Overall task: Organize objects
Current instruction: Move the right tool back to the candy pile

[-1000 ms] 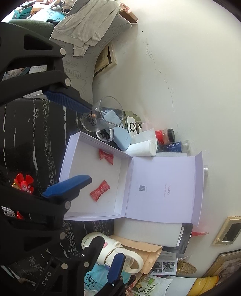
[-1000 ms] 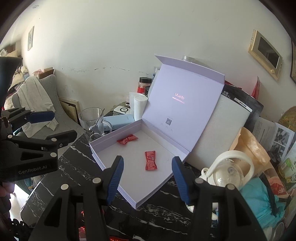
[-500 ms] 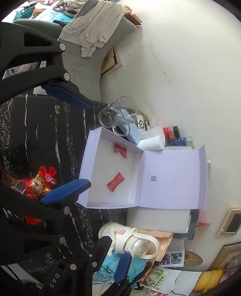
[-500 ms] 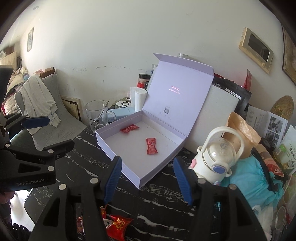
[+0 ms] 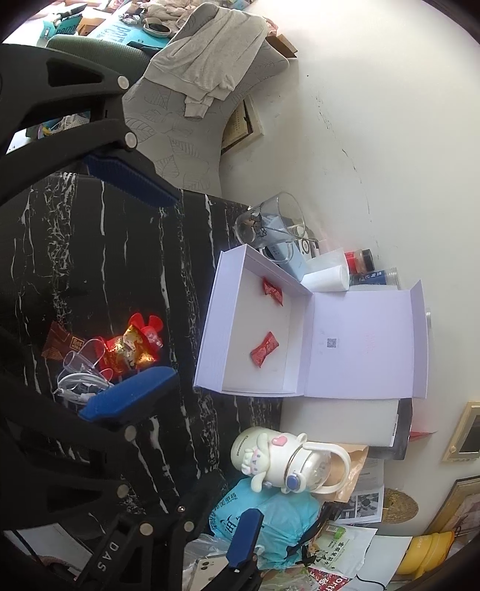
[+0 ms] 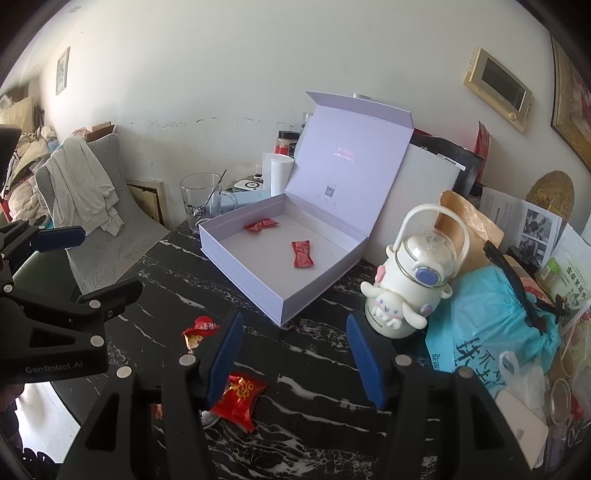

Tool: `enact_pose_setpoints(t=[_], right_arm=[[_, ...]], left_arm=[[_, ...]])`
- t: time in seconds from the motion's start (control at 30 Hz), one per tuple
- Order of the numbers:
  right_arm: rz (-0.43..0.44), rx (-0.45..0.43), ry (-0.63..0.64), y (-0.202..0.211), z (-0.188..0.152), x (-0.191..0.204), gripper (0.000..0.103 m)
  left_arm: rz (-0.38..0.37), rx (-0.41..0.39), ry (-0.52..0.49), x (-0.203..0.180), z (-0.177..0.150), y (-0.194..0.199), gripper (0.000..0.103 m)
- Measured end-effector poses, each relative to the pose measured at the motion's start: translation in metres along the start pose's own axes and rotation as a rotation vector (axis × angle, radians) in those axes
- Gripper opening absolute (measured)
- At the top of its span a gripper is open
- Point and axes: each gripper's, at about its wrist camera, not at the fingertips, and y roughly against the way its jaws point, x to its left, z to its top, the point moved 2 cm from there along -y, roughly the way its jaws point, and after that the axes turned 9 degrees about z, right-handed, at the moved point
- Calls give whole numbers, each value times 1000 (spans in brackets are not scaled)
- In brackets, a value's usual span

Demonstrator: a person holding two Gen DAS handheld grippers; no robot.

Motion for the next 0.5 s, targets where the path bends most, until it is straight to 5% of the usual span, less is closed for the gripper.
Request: enact_pose_setpoints(t=[0.5], right_arm=[[52, 39, -17, 11, -46, 14, 63]], left_arm=[[15, 40, 49, -1, -55, 15, 91]])
